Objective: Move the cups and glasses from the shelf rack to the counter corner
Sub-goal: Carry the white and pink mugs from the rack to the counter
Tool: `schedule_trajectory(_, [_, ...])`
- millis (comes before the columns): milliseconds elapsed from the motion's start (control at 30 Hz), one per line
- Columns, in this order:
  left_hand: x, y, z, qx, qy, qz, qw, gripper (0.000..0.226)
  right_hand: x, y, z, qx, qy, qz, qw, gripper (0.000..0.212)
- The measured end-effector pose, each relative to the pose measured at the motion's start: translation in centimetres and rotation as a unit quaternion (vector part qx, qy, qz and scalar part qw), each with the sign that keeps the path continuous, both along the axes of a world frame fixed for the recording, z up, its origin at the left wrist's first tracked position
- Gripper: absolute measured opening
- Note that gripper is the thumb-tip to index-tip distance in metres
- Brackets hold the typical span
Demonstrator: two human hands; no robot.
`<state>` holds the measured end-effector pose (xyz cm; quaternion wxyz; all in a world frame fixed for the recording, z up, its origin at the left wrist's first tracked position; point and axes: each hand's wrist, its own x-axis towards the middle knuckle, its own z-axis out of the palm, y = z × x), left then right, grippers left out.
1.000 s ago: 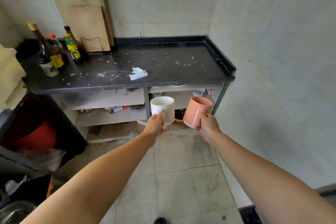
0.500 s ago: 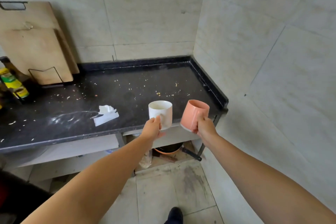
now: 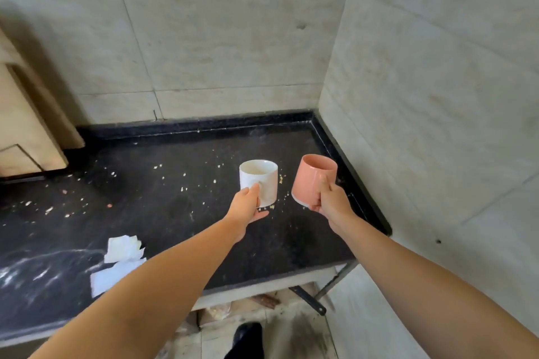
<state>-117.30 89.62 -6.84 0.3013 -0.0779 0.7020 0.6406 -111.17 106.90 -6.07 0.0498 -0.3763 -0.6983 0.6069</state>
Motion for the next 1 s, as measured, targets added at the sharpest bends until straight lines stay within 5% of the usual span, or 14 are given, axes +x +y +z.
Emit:
schedule_trajectory(500, [-17.5, 12.8, -4.0, 0.01, -0.073, 0.044, 0.996, 0.024, -18.9, 10.6, -5.3, -0.049, -0.015, -0.033, 0.998, 0.056])
schedule_trajectory(833, [-23.8, 18.0, -7.2, 0.016, -0.052, 0.102, 0.993, 0.047, -27.2, 14.5, -8.6, -0.023, -0.023, -0.015, 0.999, 0.056])
schedule_trajectory(1000, [-25.8, 18.7, -8.2, 0.01, -0.054, 0.1, 0.993, 0.038, -28.4, 15.1, -9.8, -0.038, 0.007, -0.025, 0.999, 0.05])
